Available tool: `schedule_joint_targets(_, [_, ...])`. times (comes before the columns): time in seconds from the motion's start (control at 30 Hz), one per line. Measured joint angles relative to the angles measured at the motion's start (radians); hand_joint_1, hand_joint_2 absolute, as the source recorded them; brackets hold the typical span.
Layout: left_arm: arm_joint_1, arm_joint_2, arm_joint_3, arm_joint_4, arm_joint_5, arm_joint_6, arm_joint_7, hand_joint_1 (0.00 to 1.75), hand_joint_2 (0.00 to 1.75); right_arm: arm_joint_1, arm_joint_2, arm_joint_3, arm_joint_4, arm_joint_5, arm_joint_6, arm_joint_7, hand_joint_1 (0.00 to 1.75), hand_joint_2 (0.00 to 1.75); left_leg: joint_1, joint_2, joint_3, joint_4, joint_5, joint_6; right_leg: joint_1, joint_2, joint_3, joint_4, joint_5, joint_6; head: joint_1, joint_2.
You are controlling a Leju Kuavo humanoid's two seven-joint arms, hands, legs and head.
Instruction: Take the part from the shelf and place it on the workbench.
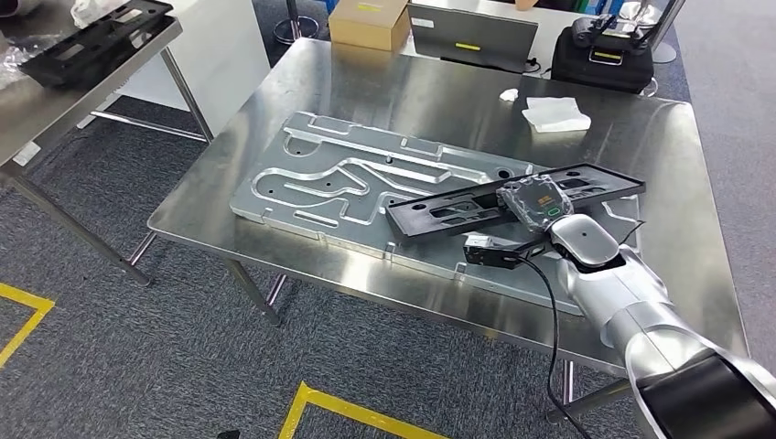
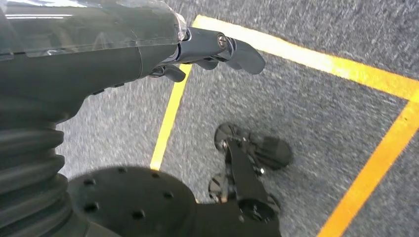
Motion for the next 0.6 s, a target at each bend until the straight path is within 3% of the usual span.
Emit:
schedule_joint_targets(0.17, [-0.003, 0.0, 0.009, 0.0, -0.002, 0.004, 0.019, 0.0, 1.75, 0.002, 0.014, 0.0, -0.001, -0.007, -0.007, 0.01, 1.75, 1.75, 0.001, 0.001, 0.012, -0.011, -0.001, -0.008, 0.002, 0.0, 0.006, 0.0, -0.006, -0.01, 0.0, 0.0])
schedule_joint_targets(0.37, [-0.002, 0.0, 0.009, 0.0, -0.016, 0.008, 0.028, 0.0, 1.75, 0.008, 0.02, 0.001, -0.001, -0.019, -0.011, 0.026, 1.75, 1.75, 0.002, 0.001, 0.014, -0.013, -0.001, -0.012, 0.003, 0.0, 0.007, 0.001, -0.008, -0.012, 0.0, 0.0])
schedule_joint_targets(0.6, [-0.002, 0.0, 0.009, 0.0, -0.017, 0.001, -0.042, 0.0, 1.75, 0.017, 0.02, 0.001, -0.001, -0.03, -0.021, 0.031, 1.75, 1.75, 0.0, 0.001, 0.014, -0.013, -0.001, -0.014, 0.003, 0.001, 0.007, 0.001, -0.008, -0.012, 0.0, 0.0])
